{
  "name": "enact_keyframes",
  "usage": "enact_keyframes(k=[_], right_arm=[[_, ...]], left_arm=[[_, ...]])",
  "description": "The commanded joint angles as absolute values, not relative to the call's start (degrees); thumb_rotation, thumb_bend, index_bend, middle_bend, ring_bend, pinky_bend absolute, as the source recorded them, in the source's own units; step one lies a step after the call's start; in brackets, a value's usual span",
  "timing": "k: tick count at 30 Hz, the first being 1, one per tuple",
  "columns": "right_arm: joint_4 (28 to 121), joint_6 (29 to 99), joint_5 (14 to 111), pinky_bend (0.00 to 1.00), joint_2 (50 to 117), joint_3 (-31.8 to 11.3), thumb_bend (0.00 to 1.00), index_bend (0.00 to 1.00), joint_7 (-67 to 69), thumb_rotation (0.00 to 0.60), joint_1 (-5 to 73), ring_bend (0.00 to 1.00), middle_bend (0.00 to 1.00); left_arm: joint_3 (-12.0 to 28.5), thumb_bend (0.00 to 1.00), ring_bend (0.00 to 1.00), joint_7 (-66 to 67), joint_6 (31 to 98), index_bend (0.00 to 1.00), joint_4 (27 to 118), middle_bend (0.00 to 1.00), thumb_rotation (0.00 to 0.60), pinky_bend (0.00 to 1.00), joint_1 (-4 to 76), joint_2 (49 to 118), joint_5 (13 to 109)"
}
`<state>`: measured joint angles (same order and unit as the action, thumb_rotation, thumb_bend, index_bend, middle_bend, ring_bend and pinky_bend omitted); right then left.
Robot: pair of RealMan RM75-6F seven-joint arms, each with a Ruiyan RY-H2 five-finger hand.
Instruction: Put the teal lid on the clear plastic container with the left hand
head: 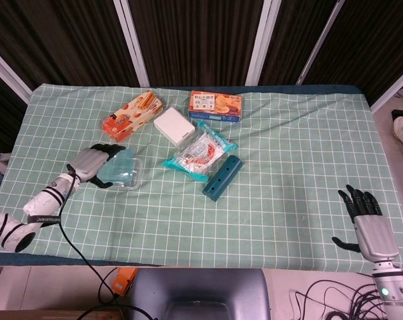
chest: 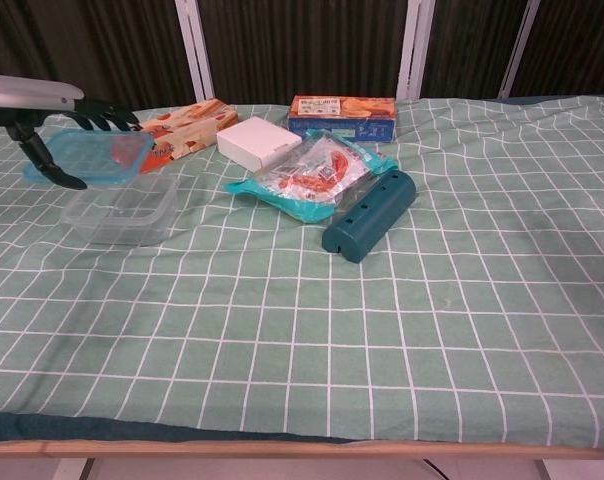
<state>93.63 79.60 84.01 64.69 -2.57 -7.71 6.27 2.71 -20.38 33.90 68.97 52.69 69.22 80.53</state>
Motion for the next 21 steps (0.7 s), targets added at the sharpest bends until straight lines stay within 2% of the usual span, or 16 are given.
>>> enact_keyframes(k=[1,21], right_arm=[[93.68,79.67,84.07,0.00,64.72,-2.52,0.16,0.00,-7.81,0.600,6.24,0.00,0.00],[93.65,79.69,83.88,0.00,64.55,-2.47,0.16,0.00,-7.58,0.600,6.29,0.00,0.00]], left_arm=[[2.71,0.26,0.58,-19.97,33.37,0.00,67.70,0.54,0.600,0.58,53.08,70.55,80.65],[0.73,0.26,0.58,-19.10,32.37,0.00,60.89,0.54,0.600,0.58,53.39,76.32,83.09]])
